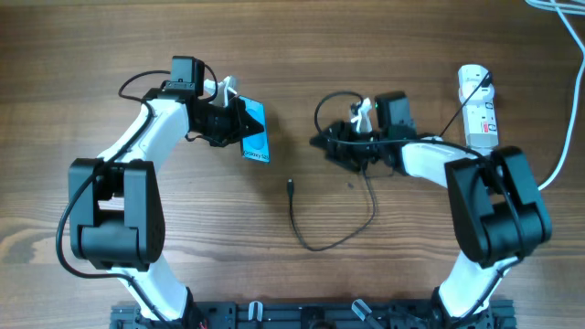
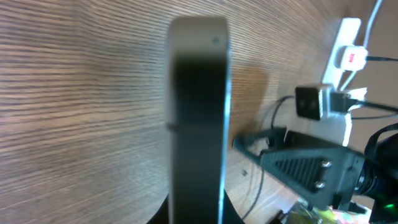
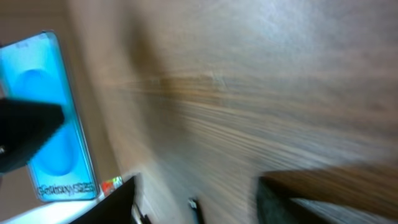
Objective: Plug charger to phone and switch on socket
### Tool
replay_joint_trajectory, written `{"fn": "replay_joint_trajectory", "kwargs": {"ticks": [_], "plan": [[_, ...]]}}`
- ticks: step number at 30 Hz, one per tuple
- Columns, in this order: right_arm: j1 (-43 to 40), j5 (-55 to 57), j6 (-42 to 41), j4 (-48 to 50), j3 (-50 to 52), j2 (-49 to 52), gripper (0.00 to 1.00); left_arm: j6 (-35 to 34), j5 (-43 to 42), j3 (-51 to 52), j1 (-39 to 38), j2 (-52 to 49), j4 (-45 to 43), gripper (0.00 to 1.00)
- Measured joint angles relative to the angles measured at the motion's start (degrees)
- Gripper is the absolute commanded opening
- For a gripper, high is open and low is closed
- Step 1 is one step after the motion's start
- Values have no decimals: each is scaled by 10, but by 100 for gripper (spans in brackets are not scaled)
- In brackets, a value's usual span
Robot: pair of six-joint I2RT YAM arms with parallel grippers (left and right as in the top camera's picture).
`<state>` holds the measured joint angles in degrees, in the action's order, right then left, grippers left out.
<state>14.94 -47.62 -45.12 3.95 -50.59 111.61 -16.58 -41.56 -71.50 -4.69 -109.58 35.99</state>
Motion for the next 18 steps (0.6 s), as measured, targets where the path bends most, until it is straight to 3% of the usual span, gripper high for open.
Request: {"fn": "replay_joint_trajectory", "kwargs": {"ticks": [3, 7, 11, 13, 18], "plan": [[27, 4, 19, -45, 7, 12, 4, 0, 17, 0, 0, 0, 0, 4], [68, 11, 47, -112, 3, -1, 12, 0, 29, 0, 0, 0, 0, 4], [96, 104, 61, -268, -28, -50, 16, 0, 37, 0, 0, 0, -3, 4], [127, 205, 65, -394, -88, -93, 17, -6, 44, 0, 0, 0, -2, 4], [226, 366, 52, -455, -153, -141, 25, -30, 75, 0, 0, 0, 0, 4]]}}
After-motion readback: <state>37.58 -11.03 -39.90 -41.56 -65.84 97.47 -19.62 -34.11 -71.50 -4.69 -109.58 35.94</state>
